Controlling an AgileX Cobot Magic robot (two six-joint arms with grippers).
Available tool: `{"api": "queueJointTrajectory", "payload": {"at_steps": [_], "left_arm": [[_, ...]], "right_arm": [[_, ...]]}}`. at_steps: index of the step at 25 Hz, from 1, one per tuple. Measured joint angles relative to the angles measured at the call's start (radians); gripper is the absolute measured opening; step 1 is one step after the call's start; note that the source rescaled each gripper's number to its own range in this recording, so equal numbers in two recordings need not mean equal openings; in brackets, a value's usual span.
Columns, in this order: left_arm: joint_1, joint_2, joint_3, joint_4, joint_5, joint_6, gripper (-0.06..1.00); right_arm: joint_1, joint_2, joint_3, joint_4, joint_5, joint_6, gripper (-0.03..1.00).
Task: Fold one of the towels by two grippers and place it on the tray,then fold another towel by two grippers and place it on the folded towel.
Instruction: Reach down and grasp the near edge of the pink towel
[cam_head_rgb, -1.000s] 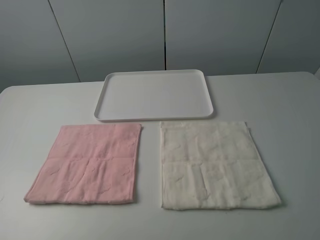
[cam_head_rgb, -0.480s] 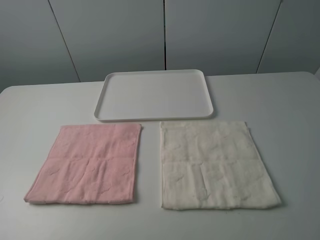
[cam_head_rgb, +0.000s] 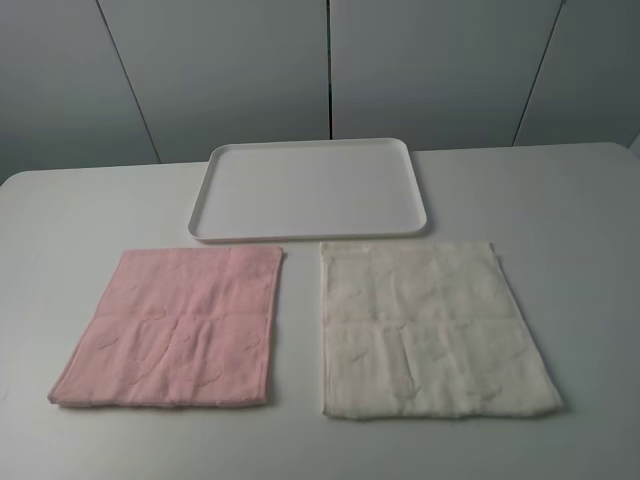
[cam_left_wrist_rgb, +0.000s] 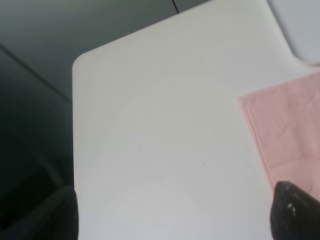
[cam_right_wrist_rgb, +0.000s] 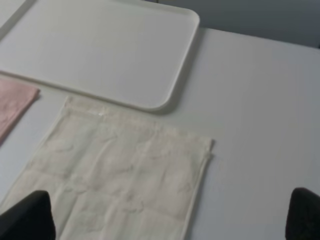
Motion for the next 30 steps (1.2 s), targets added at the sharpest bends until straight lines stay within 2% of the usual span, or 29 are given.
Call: {"api": "queueJointTrajectory", "payload": {"at_steps": [5,9,13,16,19,24,28,30], "left_arm": [[-0.1,0.351,-0.206,0.0,-0.009,0.227,0.99],[-0.201,0.618,-0.353,0.026,0.025,0.284,0.99],[-0.322,0.81,-0.376,0.104,0.069,0.324,0.99],[-0.404,0.907,-0.347,0.141,0.071,0.353,0.99],[-0.443,0.967,-0.295,0.143,0.05,0.399,0.99],[-0.452,0.989,-0.131,0.134,-0.015,0.52,0.99],[-0.453,0.994,0.027,0.178,-0.073,0.554,0.99],[-0.453,0.993,0.097,0.23,-0.097,0.558,0.99]], "right_arm": [[0.0,0.272,-0.106,0.132,-0.004,-0.334,1.0],[0.043,0.448,-0.167,0.311,-0.014,-0.573,1.0],[0.179,0.571,-0.178,0.327,-0.048,-0.692,1.0],[0.299,0.637,-0.18,0.272,-0.066,-0.697,1.0],[0.434,0.69,-0.18,0.167,-0.098,-0.661,1.0],[0.653,0.789,-0.182,-0.069,-0.14,-0.534,1.0],[0.744,0.878,-0.183,-0.122,-0.168,-0.497,1.0],[0.8,0.928,-0.184,-0.152,-0.184,-0.472,1.0]]}}
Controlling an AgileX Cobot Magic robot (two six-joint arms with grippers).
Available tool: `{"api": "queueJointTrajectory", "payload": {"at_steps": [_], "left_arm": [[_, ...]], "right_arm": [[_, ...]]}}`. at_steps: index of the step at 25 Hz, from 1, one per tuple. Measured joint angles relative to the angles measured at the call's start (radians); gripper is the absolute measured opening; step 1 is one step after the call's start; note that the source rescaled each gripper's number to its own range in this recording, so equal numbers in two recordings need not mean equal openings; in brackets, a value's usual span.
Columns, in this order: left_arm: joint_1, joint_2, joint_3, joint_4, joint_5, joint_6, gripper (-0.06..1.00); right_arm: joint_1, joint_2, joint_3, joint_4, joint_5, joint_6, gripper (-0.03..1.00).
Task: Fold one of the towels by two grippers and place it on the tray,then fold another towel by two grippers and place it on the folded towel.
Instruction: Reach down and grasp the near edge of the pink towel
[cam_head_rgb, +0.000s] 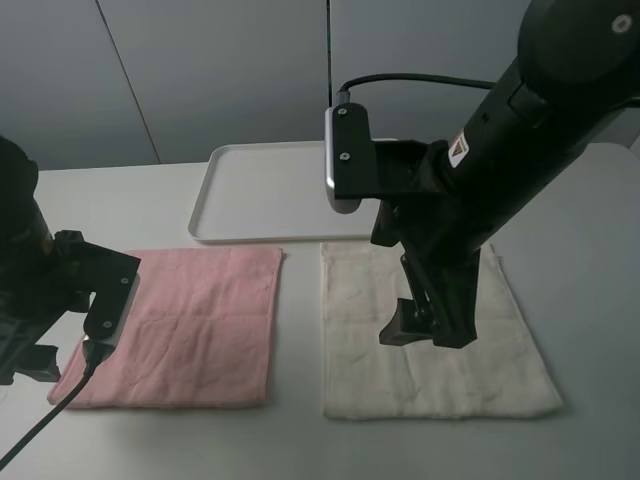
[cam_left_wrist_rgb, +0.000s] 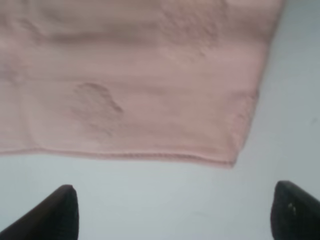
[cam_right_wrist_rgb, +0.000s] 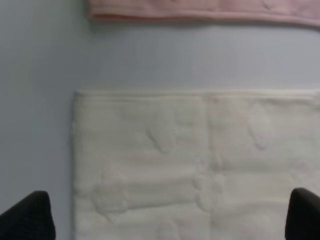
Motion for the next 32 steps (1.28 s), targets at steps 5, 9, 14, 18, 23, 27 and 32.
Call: {"api": "queueJointTrajectory", "payload": {"at_steps": [5,9,14,18,23,27,32], "left_arm": [[0.0,0.0,0.122,0.074,-0.044,-0.021,0.99],[0.0,0.0,0.165,0.042,-0.136,-0.023,0.99],[0.0,0.0,0.18,0.03,-0.228,-0.025,0.99],[0.0,0.0,0.205,0.037,-0.288,-0.025,0.99],[0.0,0.0,0.212,0.04,-0.321,-0.025,0.99],[0.0,0.0,0.212,0.04,-0.339,-0.025,0.99],[0.0,0.025,0.212,0.038,-0.321,-0.025,0.99]], "right_arm": [[0.136,0.145,-0.013,-0.119,-0.05,0.114,1.0],[0.201,0.243,-0.075,-0.159,-0.054,0.205,1.0],[0.214,0.336,-0.15,-0.211,-0.032,0.25,1.0],[0.216,0.412,-0.203,-0.235,0.016,0.29,1.0],[0.268,0.458,-0.24,-0.241,0.034,0.327,1.0],[0.307,0.458,-0.247,-0.231,0.03,0.323,1.0],[0.307,0.458,-0.247,-0.227,0.023,0.323,1.0]]}}
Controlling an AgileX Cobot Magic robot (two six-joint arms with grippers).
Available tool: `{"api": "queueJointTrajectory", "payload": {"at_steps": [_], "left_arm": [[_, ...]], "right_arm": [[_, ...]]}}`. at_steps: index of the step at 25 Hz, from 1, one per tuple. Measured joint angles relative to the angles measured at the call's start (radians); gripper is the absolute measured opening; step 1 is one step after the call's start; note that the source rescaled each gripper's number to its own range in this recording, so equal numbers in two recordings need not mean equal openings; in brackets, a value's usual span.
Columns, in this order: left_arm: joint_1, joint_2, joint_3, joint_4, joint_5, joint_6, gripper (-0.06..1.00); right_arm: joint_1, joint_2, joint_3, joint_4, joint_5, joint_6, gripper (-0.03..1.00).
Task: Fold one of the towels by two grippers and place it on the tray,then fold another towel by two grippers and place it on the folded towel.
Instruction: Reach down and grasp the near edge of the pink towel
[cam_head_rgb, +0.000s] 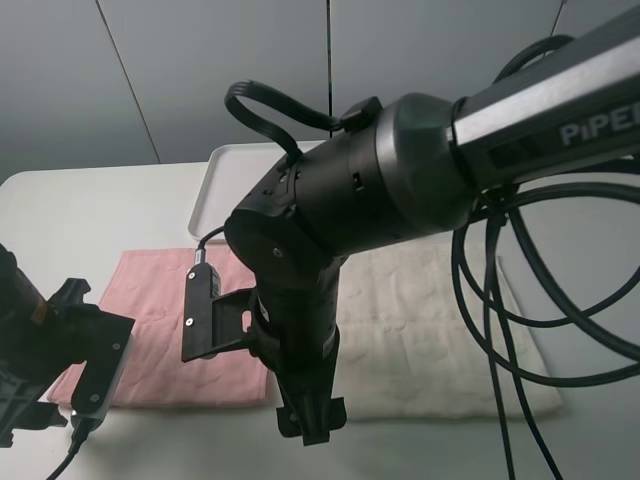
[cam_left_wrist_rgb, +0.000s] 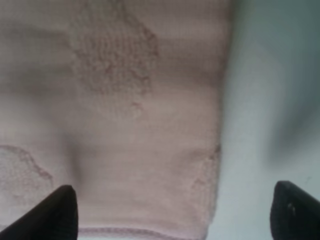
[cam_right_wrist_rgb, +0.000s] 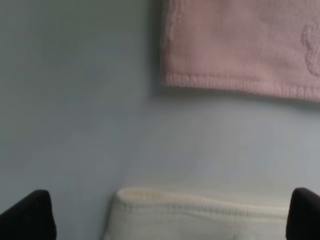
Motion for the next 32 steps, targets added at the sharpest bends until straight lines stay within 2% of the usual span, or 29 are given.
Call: {"api": "queueJointTrajectory", "payload": {"at_steps": [5,10,28,32], "left_arm": [[0.0,0.025,0.0,0.002,0.045,0.0,0.99],[0.0,0.025,0.0,0.053,0.102,0.0,0.99],[0.0,0.09,0.002,0.032,0.036,0.017,0.99],[0.0,0.1,-0.002,0.03,0.043,0.033,0.99]], "right_arm": [[0.0,0.0,0.0,0.0,-0.003,0.0,1.0],[0.0,0.0,0.0,0.007,-0.009,-0.004,1.0],[0.002,0.0,0.0,0.081,-0.017,-0.08,1.0],[0.047,0.0,0.0,0.086,-0.022,-0.116,1.0]]}}
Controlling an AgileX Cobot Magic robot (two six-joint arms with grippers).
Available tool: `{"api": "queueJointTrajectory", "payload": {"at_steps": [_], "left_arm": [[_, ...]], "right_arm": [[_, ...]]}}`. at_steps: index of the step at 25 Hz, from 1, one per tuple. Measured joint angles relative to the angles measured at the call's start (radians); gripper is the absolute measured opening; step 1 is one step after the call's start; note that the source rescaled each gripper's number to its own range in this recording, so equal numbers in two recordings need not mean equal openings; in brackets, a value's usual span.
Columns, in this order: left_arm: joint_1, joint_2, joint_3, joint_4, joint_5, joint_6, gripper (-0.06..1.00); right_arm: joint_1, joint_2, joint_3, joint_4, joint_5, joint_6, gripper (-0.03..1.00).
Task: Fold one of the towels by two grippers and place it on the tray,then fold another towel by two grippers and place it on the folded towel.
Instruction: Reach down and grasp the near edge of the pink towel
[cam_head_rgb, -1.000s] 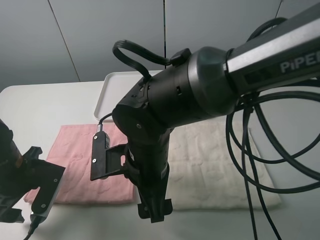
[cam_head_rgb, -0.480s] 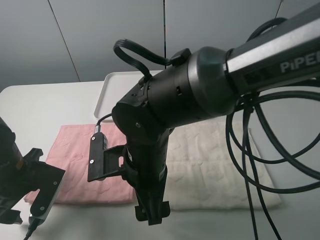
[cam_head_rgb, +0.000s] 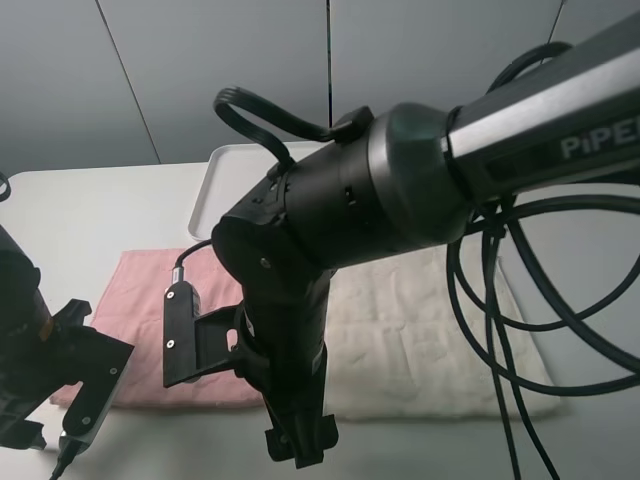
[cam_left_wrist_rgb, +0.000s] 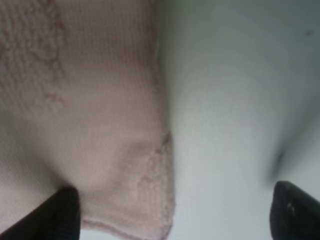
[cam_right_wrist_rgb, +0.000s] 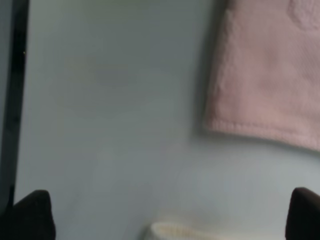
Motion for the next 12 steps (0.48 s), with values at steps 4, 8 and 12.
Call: {"api": "queueJointTrajectory", "payload": {"at_steps": [4,8,12], "left_arm": [[0.0,0.0,0.0,-0.007,0.0,0.002,0.99],[0.0,0.0,0.0,-0.016,-0.002,0.002,0.99],[0.0,0.0,0.0,-0.016,-0.004,0.002,0.99]], "right_arm": [[0.054,0.002,0.0,0.011,-0.043,-0.011,1.0],[0.068,0.002,0.0,0.003,-0.064,-0.001,1.0],[0.07,0.026,-0.051,-0.051,-0.053,0.078,1.0]]}}
